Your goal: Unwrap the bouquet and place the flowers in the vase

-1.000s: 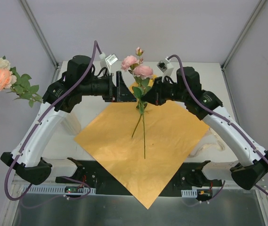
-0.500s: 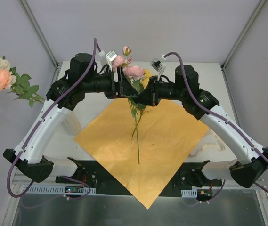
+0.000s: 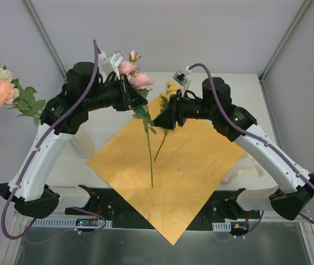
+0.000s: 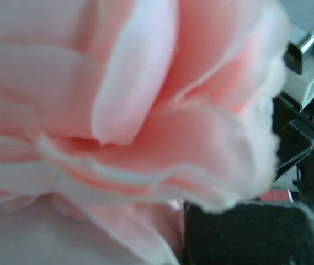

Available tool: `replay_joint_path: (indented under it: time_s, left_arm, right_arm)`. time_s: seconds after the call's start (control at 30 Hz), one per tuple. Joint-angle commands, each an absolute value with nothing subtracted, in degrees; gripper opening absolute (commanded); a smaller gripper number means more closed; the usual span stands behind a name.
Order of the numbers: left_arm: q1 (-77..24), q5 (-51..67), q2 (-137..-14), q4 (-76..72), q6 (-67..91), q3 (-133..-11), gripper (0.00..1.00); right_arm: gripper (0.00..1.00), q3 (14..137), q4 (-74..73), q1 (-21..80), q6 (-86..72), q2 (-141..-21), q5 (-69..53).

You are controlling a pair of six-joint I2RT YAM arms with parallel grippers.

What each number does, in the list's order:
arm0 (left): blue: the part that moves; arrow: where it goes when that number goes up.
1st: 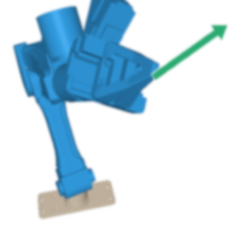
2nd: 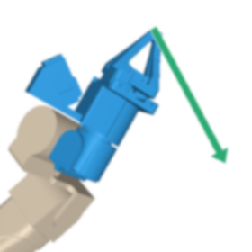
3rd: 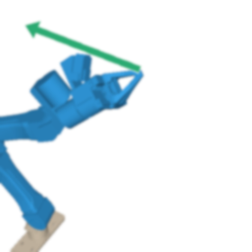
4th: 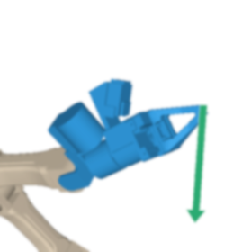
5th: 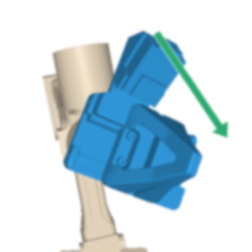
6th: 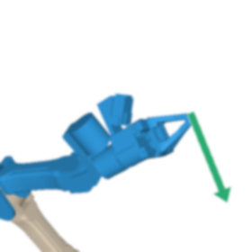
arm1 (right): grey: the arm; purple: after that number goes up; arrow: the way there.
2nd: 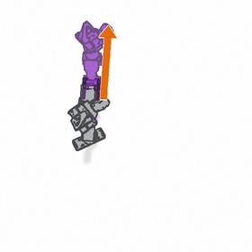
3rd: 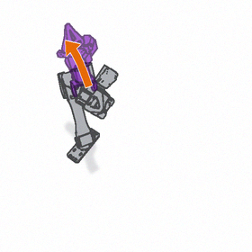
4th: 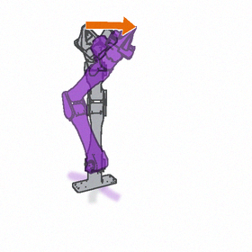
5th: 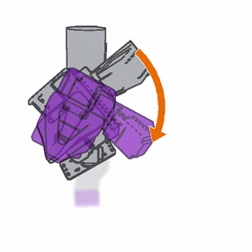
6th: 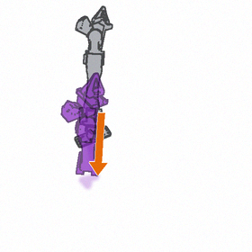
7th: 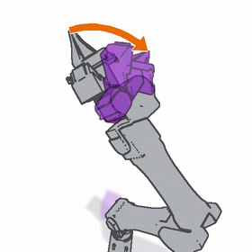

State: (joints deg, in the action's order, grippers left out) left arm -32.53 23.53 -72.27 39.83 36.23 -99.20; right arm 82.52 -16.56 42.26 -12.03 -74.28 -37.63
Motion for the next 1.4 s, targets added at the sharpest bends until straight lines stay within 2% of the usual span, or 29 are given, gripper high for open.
replay_joint_path:
  time_s: [0.0,0.13,0.17,0.33,0.4,0.5,0.63,0.83,1.23,1.37]
  left_arm:
    - [-32.3,8.1,-67.6,44.7,25.9,-108.4,0.00]
    - [-32.3,-3.8,-65.9,49.6,14.4,-117.2,0.00]
    - [-32.3,-10.3,-64.9,49.8,10.1,-118.6,0.00]
    - [-32.3,-28.4,-63.0,49.3,-2.7,-126.2,0.00]
    - [-32.2,-37.0,-62.8,47.2,-5.3,-128.0,0.00]
    - [-32.3,-43.7,-61.9,41.9,-10.0,-127.9,0.00]
    - [-32.3,-48.5,-60.9,35.3,-15.8,-125.3,0.00]
    - [-32.3,-49.4,-59.2,31.3,-15.0,-120.0,0.00]
    - [-32.3,-52.4,-53.0,19.7,-14.6,-99.9,0.00]
    - [-32.3,-56.7,-50.7,13.9,-14.6,-90.5,0.00]
  right_arm:
    - [0.62,85.8,-22.3,41.8,-8.5,-72.3,-28.6]
    - [0.65,83.8,-23.8,37.9,-9.5,-71.6,-27.2]
    - [0.65,83.5,-24.9,37.4,-9.7,-71.9,-27.1]
    - [0.65,82.7,-27.7,35.9,-9.9,-73.3,-27.5]
    - [0.65,82.4,-27.7,35.9,-10.0,-73.8,-27.8]
    - [0.65,82.4,-27.7,35.9,-10.1,-74.7,-28.2]
    - [0.65,83.1,-27.9,35.9,-10.1,-76.1,-29.0]
    - [0.65,84.2,-27.7,35.9,-10.3,-78.0,-29.9]
    - [0.65,83.1,-27.3,35.9,-10.8,-80.1,-30.1]
    - [0.65,85.0,-32.7,35.8,-12.7,-85.3,-26.3]
